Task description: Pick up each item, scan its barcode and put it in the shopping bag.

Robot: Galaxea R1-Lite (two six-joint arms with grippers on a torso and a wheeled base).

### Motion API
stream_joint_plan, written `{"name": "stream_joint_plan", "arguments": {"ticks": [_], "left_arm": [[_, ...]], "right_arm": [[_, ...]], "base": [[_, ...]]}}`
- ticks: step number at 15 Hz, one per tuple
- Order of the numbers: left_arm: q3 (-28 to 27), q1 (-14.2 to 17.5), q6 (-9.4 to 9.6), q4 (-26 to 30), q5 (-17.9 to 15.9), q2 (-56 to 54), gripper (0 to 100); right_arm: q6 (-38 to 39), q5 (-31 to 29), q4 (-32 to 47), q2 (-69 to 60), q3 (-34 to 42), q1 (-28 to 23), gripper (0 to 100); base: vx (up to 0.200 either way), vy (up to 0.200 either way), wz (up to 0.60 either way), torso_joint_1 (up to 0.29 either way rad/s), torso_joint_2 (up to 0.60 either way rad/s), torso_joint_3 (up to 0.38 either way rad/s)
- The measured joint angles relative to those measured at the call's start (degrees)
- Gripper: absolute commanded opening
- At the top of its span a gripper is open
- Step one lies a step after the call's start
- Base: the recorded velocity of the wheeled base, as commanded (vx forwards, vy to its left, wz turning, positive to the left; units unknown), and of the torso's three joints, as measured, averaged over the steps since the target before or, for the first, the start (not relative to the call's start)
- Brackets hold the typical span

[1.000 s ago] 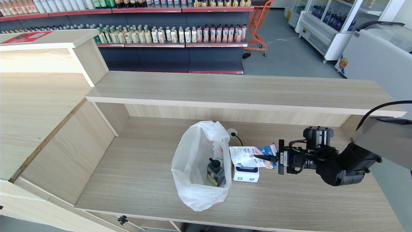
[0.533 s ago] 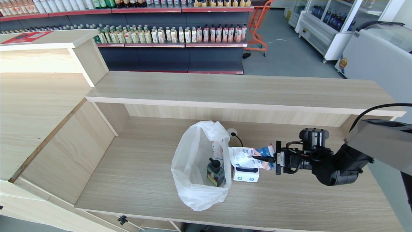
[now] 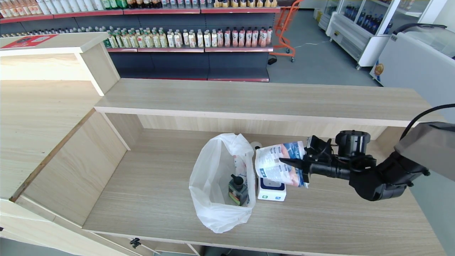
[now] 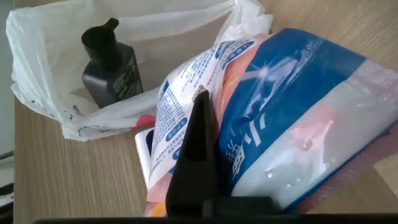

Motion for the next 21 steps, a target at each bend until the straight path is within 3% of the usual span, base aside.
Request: {"name": "stream_joint_plan", "arguments": {"ticks": [1, 3, 6, 11, 17, 18, 21], "left_arm": [[0.0, 0.0, 0.00, 0.0, 0.0, 0.0, 100], [0.0, 0.0, 0.00, 0.0, 0.0, 0.0, 100], [0.0, 0.0, 0.00, 0.0, 0.0, 0.0, 100], [0.0, 0.0, 0.00, 0.0, 0.0, 0.0, 100], [0.0, 0.0, 0.00, 0.0, 0.0, 0.0, 100], [0.0, 0.0, 0.00, 0.0, 0.0, 0.0, 100], [0.0, 0.0, 0.00, 0.0, 0.0, 0.0, 100]], "right_arm": [[9.6, -7.0, 0.0, -1.9, 0.5, 2.0, 0], [21.2, -19.9, 1.2, -3.8, -2.5, 7.0, 0], [29.9, -29.2, 8.3, -0.5, -14.2, 13.6, 0], [32.0, -33.0, 10.5, 7.8, -21.6, 20.1, 0], [27.9, -33.3, 10.5, 15.2, -27.9, 20.8, 0], [27.6, -33.3, 10.5, 15.8, -28.2, 20.6, 100], [27.7, -33.3, 10.5, 16.6, -28.6, 20.1, 100]], "base": [[0.000, 0.000, 0.00, 0.000, 0.00, 0.000], [0.000, 0.000, 0.00, 0.000, 0.00, 0.000], [0.000, 0.000, 0.00, 0.000, 0.00, 0.000], [0.000, 0.000, 0.00, 0.000, 0.00, 0.000], [0.000, 0.000, 0.00, 0.000, 0.00, 0.000], [0.000, 0.000, 0.00, 0.000, 0.00, 0.000], [0.000, 0.000, 0.00, 0.000, 0.00, 0.000]]}}
